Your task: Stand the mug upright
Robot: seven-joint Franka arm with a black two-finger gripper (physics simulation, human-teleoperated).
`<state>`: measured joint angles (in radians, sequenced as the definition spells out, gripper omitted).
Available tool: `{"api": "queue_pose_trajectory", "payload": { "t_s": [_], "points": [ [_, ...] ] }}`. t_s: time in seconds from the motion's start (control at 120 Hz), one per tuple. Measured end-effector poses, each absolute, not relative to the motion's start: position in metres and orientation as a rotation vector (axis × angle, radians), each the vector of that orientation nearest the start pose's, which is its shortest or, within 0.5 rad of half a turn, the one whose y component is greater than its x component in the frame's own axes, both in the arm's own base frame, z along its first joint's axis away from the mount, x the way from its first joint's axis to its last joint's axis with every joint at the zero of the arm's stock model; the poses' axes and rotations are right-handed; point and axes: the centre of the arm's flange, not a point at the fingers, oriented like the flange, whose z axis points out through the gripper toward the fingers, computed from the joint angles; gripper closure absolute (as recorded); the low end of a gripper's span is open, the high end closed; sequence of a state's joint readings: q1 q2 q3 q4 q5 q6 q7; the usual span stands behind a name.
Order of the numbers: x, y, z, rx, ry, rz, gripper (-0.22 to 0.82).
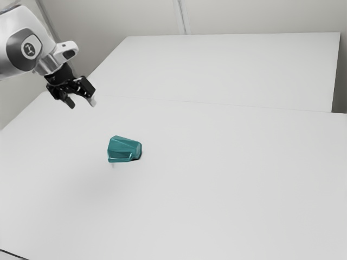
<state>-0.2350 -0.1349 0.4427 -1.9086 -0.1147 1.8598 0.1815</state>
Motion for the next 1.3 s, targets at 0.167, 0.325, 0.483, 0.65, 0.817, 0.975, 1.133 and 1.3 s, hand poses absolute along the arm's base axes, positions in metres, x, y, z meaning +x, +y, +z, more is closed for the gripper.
{"api": "queue_pose_trajectory", "payload": {
  "t_s": [0.167, 0.325, 0.483, 0.65, 0.817, 0.975, 1.133, 1.3],
  "points": [
    [0.506, 0.143, 0.527, -3.398, -0.215, -0.164, 0.02],
    [0.493, 0.165, 0.495, -3.515, -0.273, -0.161, 0.02],
    [0.491, 0.181, 0.461, -3.615, -0.281, -0.181, 0.02],
    [0.497, 0.194, 0.426, -3.7, -0.251, -0.245, 0.02],
    [0.5, 0.208, 0.397, -3.761, -0.195, -0.346, 0.02],
    [0.504, 0.219, 0.369, -3.797, -0.125, -0.438, 0.02],
    [0.514, 0.226, 0.347, -3.813, -0.011, -0.511, 0.02],
    [0.524, 0.232, 0.331, -3.824, 0.115, -0.609, 0.02]
  ]
}}
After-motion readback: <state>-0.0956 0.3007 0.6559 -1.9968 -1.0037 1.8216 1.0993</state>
